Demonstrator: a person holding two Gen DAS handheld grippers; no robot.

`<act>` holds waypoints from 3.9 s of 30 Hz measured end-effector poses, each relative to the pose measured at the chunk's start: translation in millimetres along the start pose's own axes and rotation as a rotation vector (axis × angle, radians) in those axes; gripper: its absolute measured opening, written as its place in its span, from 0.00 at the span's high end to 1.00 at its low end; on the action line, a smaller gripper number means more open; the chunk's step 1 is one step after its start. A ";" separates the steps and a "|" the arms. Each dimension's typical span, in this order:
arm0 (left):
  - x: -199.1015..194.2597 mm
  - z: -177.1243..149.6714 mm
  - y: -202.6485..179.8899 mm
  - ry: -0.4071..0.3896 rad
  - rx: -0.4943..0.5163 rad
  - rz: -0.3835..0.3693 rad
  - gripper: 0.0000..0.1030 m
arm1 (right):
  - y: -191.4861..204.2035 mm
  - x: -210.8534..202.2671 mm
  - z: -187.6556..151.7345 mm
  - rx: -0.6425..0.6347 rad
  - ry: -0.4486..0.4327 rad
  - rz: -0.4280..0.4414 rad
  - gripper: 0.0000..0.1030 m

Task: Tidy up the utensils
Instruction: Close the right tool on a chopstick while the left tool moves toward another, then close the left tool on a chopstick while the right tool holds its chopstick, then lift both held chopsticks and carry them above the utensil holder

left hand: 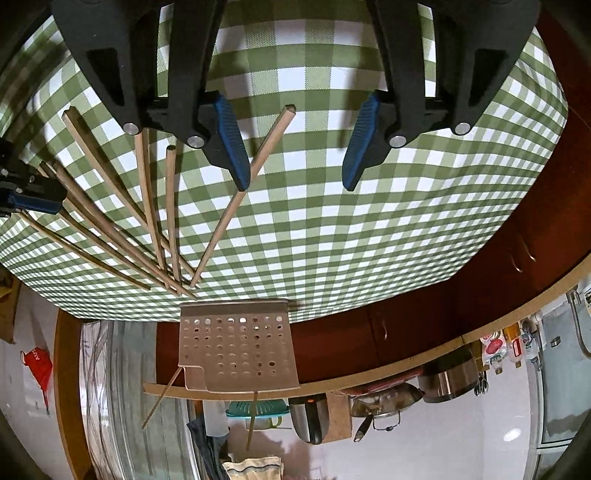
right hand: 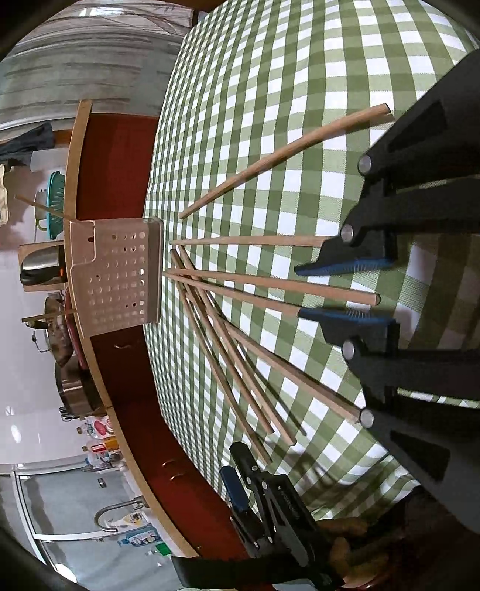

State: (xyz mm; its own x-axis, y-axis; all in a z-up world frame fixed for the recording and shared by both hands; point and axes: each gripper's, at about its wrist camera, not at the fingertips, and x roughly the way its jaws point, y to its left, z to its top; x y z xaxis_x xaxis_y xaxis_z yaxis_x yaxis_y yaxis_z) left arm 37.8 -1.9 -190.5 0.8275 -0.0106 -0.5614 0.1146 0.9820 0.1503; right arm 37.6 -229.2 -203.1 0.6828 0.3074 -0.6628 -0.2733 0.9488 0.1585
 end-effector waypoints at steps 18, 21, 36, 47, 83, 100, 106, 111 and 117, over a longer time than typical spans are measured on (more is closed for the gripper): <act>7.6 -11.0 -12.2 0.054 0.012 -0.035 0.71 | -22.0 -5.7 -1.5 0.036 0.000 -0.007 0.88; 6.9 -11.5 -14.3 0.052 0.017 -0.049 0.79 | -21.9 -7.2 -1.6 0.034 0.000 -0.002 0.84; 3.7 -11.3 -18.9 0.045 0.032 -0.085 0.94 | -29.1 -9.3 -1.5 0.064 -0.007 0.010 0.93; -12.1 -0.2 -10.4 0.004 0.012 -0.069 0.94 | -27.3 -25.3 5.8 0.041 -0.077 -0.016 0.93; -81.4 55.9 12.8 -0.139 -0.098 -0.076 0.94 | -4.8 -98.1 60.3 -0.036 -0.314 -0.033 0.93; -48.5 124.2 44.4 -0.158 -0.155 -0.118 0.94 | -15.6 -76.0 129.6 -0.062 -0.328 -0.017 0.93; -35.1 144.0 49.8 -0.173 -0.150 -0.130 0.94 | -14.8 -64.8 154.5 -0.085 -0.336 -0.008 0.93; -26.7 156.3 48.8 -0.190 -0.136 -0.143 0.94 | -13.5 -54.1 172.5 -0.086 -0.354 0.012 0.93; -24.9 174.4 50.3 -0.212 -0.137 -0.183 0.94 | -12.9 -55.2 184.3 -0.080 -0.370 0.034 0.93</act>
State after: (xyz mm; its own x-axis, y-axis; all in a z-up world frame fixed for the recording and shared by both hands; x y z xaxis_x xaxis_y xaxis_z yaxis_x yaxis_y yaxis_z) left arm 118.8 14.8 -27.1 0.8979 -0.2150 -0.3841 0.2093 0.9762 -0.0571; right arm 128.3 -245.0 -33.8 0.8671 0.3577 -0.3467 -0.3419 0.9335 0.1080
